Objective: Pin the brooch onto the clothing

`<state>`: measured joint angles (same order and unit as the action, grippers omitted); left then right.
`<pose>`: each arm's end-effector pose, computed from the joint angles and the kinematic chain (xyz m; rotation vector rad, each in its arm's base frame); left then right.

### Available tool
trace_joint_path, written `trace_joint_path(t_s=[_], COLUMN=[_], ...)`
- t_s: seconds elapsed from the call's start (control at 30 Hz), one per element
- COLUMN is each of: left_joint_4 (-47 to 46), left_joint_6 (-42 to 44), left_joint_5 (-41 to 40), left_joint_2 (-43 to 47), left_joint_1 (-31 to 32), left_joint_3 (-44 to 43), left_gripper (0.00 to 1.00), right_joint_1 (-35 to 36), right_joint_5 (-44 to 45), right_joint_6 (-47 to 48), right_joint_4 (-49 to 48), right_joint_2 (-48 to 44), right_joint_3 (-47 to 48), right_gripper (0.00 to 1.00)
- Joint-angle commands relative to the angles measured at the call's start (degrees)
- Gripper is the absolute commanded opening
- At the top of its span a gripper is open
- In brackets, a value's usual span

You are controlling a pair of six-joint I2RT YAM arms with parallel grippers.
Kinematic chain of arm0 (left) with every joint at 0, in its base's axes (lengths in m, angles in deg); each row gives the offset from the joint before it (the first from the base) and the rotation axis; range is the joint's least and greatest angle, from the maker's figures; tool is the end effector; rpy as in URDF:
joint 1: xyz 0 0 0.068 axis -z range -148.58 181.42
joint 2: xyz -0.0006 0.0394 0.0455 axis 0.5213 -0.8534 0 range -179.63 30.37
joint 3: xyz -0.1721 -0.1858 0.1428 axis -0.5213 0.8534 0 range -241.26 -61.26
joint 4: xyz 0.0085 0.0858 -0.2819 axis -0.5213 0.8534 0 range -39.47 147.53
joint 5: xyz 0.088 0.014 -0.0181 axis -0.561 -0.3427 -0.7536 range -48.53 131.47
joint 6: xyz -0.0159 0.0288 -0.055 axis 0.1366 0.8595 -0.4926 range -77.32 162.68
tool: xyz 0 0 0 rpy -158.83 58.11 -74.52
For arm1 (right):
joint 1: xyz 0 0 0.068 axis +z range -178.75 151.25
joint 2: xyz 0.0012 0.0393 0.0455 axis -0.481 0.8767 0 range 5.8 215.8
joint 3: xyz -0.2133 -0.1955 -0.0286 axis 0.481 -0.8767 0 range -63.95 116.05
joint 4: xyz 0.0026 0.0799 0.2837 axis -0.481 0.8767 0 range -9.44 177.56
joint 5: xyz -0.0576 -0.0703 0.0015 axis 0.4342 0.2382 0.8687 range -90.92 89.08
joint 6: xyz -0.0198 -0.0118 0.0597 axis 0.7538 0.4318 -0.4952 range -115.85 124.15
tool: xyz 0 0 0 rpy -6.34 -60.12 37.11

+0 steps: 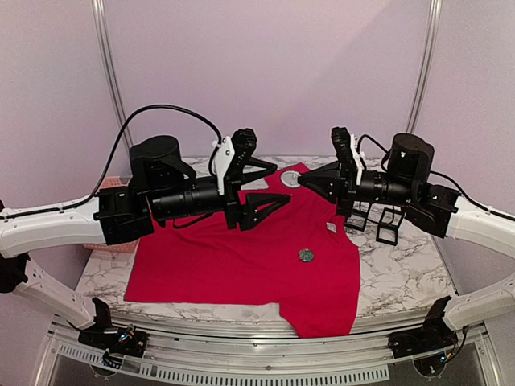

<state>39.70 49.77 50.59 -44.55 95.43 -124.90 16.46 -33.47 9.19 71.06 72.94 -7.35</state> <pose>0.1489 -0.3236 0.3893 1.0638 1.2642 -0.8942 0.2012 0.2405 0.3794 -1.1031 1.2634 0.9860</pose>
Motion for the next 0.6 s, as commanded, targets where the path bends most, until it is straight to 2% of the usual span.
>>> trace_joint_path(t_s=[0.0,0.17,0.23,0.3,0.43,0.57], left_joint_4=[9.95,19.53,21.60,22.25,15.73,10.76], left_joint_6=[-2.36,1.03,6.02,12.60,16.23,15.93], left_joint_5=[-4.85,3.33,7.56,8.10,7.88,8.82], left_joint_2=[-3.24,-9.29,-12.31,-16.36,-22.35,-28.39], left_joint_1=[-6.47,-13.98,-15.41,-15.33,-15.23,-15.01], left_joint_3=[0.94,1.93,2.47,3.04,4.44,3.60], left_gripper=[0.65,0.62,0.60,0.55,0.52,0.56], right_joint_1=[-0.38,-0.47,-1.05,-1.37,-1.41,-1.39], right_joint_5=[20.71,27.55,27.92,28.23,30.76,30.07], right_joint_6=[6.76,13.14,14.70,15.67,17.59,21.16], right_joint_4=[-3.12,-11.05,-14.60,-18.58,-23.32,-27.46], right_joint_2=[1.69,7.37,9.99,13.54,20.44,23.63], right_joint_3=[-8.10,-14.95,-17.16,-19.03,-19.79,-21.04], right_gripper=[0.00,0.00,0.00,0.00,0.00,0.00])
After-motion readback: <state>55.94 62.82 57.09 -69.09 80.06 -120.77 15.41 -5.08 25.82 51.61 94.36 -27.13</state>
